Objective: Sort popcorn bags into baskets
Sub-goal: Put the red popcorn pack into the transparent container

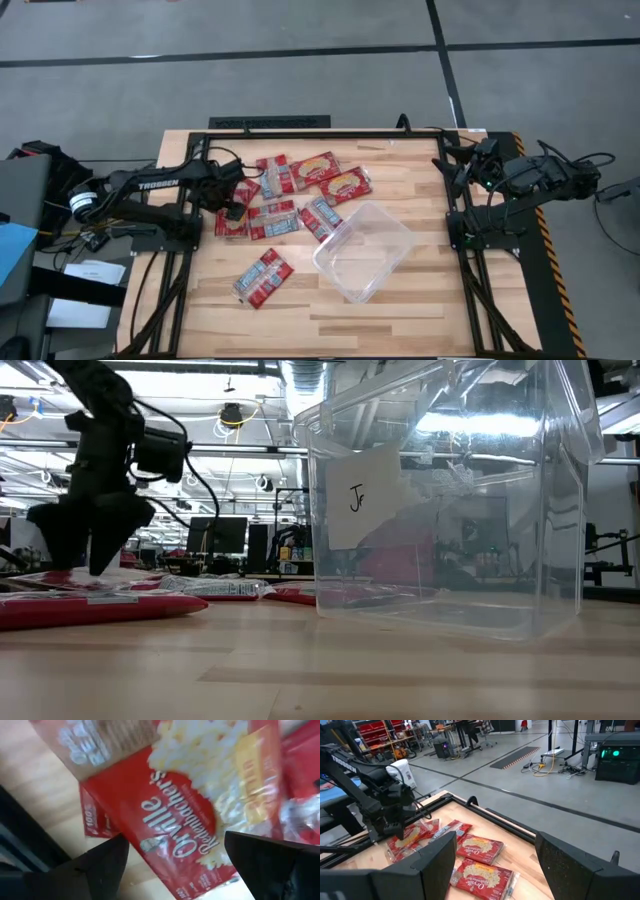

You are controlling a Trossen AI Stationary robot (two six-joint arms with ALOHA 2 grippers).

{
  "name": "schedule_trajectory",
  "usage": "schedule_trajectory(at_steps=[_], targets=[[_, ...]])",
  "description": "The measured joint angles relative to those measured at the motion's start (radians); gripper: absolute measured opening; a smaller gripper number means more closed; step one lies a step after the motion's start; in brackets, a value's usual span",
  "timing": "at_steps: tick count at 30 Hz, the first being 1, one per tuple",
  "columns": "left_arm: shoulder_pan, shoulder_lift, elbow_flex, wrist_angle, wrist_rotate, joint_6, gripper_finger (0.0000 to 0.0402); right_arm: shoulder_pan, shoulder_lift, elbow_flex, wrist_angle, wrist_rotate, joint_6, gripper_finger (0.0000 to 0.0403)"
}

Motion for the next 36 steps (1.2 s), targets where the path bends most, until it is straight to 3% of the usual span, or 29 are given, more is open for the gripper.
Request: schedule_trajectory(at_steps=[6,9,12,19,21,36], targets=[[0.0,-0.003,-0.057,0.101,0.105,-0.057,0.0314,0.0,0.0,0.0,0.0,0.003,0.005,0.0295],[0.0,-0.003,-0.078,0.131,0.113,-0.09,0.0284,0.0,0.0,0.0,0.0,0.004,0.005,0.0295],[0.0,-0.004,-0.102,0.158,0.122,-0.115,0.0226,0.0,0.0,0.0,0.0,0.005,0.006,0.0295],[0.0,-0.007,-0.111,0.158,0.139,-0.138,0.0048,0.0,0.0,0.0,-0.009,0.006,0.007,0.0295],[0.0,-0.007,-0.098,0.155,0.151,-0.138,0.0017,0.0,0.0,0.0,-0.009,0.006,0.007,0.0295],[-0.003,-0.033,0.23,-0.04,0.179,-0.136,0.0008,0.0,0.0,0.0,-0.03,0.006,0.006,0.0295]])
